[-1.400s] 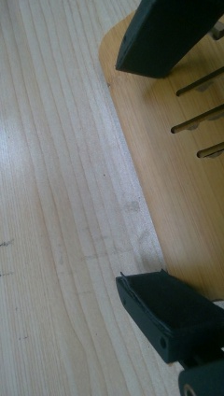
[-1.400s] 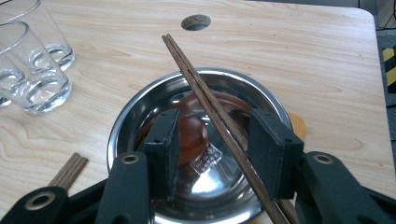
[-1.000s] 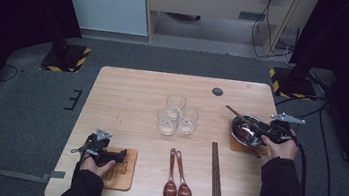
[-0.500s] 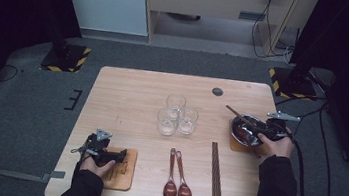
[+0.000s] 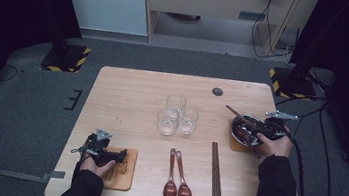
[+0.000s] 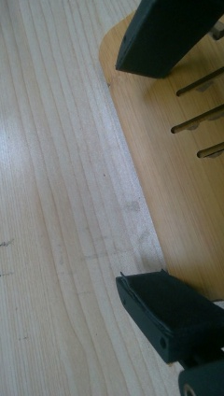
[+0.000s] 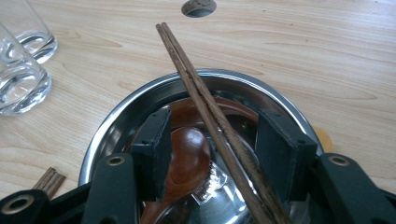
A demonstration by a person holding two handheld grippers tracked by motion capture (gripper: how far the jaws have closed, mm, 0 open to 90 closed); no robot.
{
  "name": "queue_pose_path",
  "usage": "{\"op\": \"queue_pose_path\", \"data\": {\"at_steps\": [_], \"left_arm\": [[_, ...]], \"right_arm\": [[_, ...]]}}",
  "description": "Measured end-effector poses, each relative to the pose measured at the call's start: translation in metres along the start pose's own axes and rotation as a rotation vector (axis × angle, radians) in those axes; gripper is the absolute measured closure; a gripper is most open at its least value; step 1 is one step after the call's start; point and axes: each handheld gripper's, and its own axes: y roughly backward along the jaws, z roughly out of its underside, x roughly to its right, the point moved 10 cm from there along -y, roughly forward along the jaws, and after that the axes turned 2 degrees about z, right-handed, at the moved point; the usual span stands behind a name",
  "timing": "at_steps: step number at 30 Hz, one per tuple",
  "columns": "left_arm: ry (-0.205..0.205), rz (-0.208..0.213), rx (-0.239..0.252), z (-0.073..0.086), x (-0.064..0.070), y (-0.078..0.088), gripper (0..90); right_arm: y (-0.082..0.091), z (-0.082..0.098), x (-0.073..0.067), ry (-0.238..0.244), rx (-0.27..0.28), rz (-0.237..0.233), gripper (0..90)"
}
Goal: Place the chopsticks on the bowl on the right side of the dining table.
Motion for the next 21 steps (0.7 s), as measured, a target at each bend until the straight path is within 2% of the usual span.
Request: {"op": "queue_pose_path", "data": {"at_steps": [11,21], "left_arm": [[0.001,0.0,0.0,0.0,0.0,0.0,0.0],[0.001,0.0,0.0,0.0,0.0,0.0,0.0]], "right_arm": [[-0.003,0.002,-0.005,0.018,-0.02,-0.017,45.6],[-0.002,0.003,-0.012,0.04,-0.029,-0.057,45.3]]}}
